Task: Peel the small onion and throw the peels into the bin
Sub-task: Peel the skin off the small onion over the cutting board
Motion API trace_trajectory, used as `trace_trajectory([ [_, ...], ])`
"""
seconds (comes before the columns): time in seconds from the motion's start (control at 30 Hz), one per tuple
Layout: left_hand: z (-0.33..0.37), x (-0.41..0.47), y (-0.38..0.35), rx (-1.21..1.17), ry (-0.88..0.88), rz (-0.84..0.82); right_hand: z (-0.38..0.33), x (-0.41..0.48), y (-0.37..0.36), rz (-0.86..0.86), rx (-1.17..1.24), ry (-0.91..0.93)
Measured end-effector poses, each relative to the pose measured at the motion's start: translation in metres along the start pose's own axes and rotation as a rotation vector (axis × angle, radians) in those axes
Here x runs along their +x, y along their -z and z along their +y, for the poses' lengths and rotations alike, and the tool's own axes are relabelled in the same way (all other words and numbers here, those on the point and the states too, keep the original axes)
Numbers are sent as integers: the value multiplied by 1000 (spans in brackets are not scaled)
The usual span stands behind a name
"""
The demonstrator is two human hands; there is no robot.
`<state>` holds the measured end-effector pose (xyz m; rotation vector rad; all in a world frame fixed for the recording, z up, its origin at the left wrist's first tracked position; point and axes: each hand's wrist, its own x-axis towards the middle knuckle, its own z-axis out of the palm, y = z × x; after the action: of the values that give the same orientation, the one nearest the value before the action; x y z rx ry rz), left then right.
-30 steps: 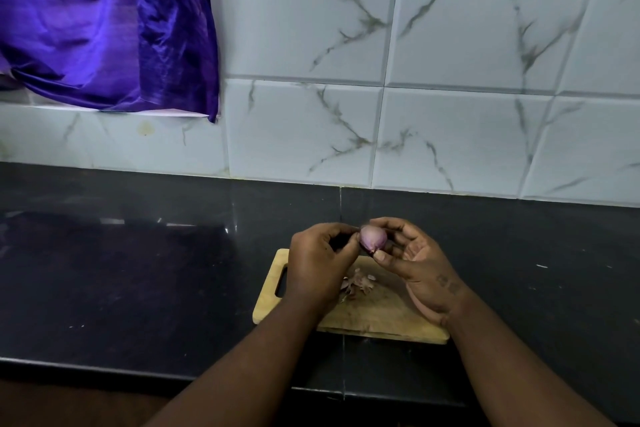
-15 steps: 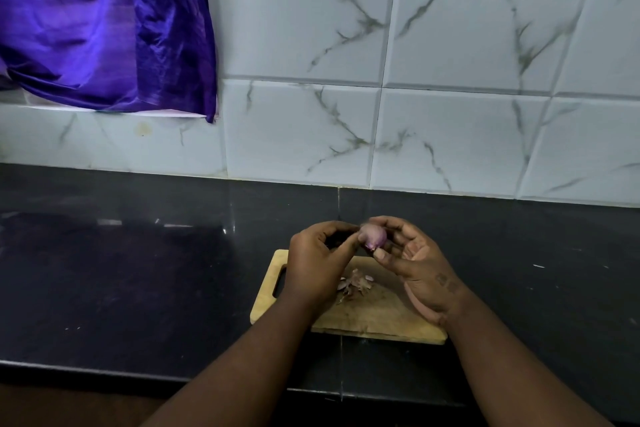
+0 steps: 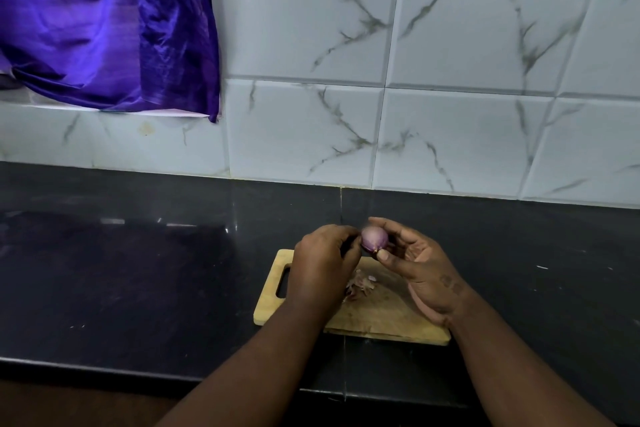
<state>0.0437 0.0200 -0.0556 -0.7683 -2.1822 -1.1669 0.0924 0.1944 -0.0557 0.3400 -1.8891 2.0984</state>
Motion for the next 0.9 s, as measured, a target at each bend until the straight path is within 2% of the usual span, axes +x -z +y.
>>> trace_trajectory([
  [0.3, 2, -1, 0, 83, -30, 43, 1, 0, -2, -14, 29, -14],
  [0.63, -6, 2, -2, -57, 201, 42, -1, 0, -1, -40, 109, -46],
  [0.77, -5, 1, -2, -80, 172, -1, -1, 0, -1, -42, 142, -76],
  [0.9, -1, 0, 0, -84, 136, 49, -2, 0, -2, -33, 168, -114],
])
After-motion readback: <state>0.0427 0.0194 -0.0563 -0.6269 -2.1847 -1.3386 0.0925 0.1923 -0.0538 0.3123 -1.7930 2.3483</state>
